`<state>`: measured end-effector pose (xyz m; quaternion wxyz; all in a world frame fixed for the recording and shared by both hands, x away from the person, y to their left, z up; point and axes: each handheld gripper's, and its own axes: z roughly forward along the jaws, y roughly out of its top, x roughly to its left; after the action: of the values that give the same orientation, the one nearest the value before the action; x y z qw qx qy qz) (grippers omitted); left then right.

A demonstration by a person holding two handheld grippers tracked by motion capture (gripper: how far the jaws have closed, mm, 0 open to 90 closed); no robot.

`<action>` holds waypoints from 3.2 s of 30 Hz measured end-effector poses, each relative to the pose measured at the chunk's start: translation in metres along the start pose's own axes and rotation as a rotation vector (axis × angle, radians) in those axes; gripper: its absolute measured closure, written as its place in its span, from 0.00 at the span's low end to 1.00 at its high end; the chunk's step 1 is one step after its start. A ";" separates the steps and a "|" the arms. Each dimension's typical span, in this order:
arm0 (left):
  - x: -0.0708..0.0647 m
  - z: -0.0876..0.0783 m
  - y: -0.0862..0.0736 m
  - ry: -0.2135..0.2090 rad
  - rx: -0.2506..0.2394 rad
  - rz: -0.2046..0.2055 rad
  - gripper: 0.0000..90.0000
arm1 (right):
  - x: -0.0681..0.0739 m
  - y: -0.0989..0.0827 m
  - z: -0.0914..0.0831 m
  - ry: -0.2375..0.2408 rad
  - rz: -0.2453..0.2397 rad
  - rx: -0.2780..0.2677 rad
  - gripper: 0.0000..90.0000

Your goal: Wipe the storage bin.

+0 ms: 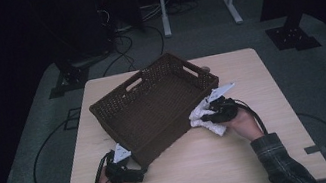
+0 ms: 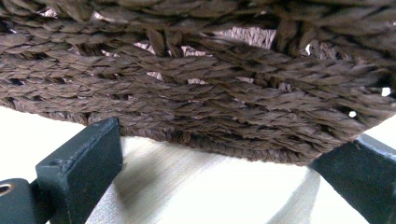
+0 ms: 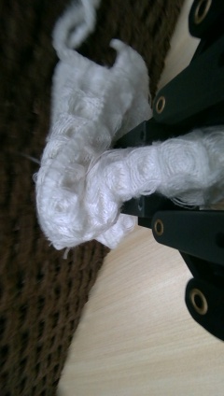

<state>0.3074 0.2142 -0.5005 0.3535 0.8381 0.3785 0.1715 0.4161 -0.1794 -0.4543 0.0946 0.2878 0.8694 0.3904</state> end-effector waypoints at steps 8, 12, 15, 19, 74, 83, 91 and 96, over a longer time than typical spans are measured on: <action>0.000 0.000 0.000 0.000 0.000 0.000 0.02 | 0.008 0.011 -0.013 -0.014 -0.033 -0.040 0.82; 0.000 0.000 0.000 0.000 -0.001 0.000 0.02 | 0.011 0.018 -0.027 -0.008 -0.035 -0.091 0.82; 0.000 0.000 0.000 0.000 0.000 -0.002 0.02 | 0.013 0.020 -0.031 -0.013 -0.045 -0.104 0.81; 0.000 0.000 0.000 0.001 -0.002 -0.002 0.02 | 0.017 0.024 -0.040 0.007 -0.041 -0.162 0.82; 0.000 0.000 0.000 -0.001 0.001 -0.001 0.02 | 0.024 0.004 0.022 0.076 -0.053 0.042 0.82; 0.000 0.000 0.000 0.000 0.001 0.001 0.02 | 0.033 0.019 -0.002 0.062 -0.086 -0.057 0.82; 0.000 0.000 0.000 0.001 -0.001 0.000 0.02 | 0.039 0.029 -0.017 0.067 -0.097 -0.138 0.82; 0.000 0.000 0.000 0.001 0.000 0.000 0.02 | 0.043 0.034 -0.022 0.072 -0.103 -0.151 0.82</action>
<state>0.3074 0.2142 -0.5005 0.3532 0.8380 0.3786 0.1721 0.3869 -0.1498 -0.4118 0.1048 0.2203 0.8540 0.4596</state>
